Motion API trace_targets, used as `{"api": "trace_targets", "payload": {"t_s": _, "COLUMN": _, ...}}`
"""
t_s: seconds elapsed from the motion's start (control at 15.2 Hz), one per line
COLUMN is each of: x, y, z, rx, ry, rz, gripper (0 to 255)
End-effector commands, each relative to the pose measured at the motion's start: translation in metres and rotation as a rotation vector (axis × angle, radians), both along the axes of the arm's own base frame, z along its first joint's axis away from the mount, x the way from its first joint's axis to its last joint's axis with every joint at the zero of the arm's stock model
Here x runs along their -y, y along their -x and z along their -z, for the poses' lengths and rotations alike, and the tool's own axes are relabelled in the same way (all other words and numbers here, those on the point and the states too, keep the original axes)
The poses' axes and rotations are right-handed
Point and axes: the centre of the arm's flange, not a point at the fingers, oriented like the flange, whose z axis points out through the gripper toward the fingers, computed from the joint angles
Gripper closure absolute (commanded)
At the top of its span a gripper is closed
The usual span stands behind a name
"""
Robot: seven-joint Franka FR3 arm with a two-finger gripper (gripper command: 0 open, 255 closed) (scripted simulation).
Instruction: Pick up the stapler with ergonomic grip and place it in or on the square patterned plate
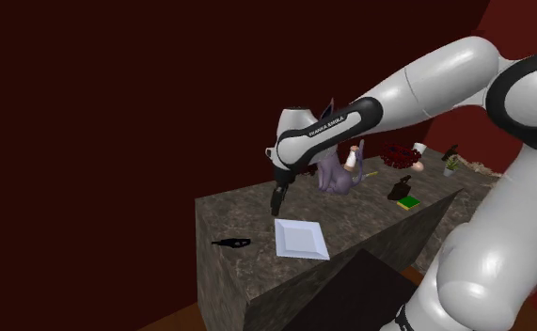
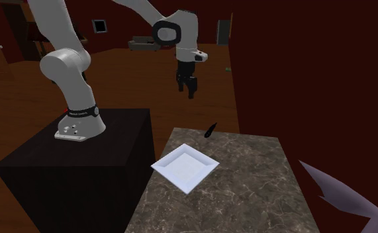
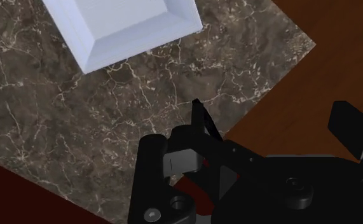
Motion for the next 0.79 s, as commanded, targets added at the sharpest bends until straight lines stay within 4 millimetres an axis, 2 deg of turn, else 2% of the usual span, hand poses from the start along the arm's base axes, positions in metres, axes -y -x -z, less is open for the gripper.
{"api": "trace_targets", "payload": {"t_s": 0.0, "x": -0.005, "y": -0.014, "z": 0.024, "rx": 0.005, "ry": 0.003, "rz": -0.050, "gripper": 0}}
{"api": "trace_targets", "payload": {"t_s": 0.73, "x": -0.046, "y": -0.092, "z": 0.138, "rx": 0.026, "ry": 0.022, "rz": -0.314, "gripper": 0}}
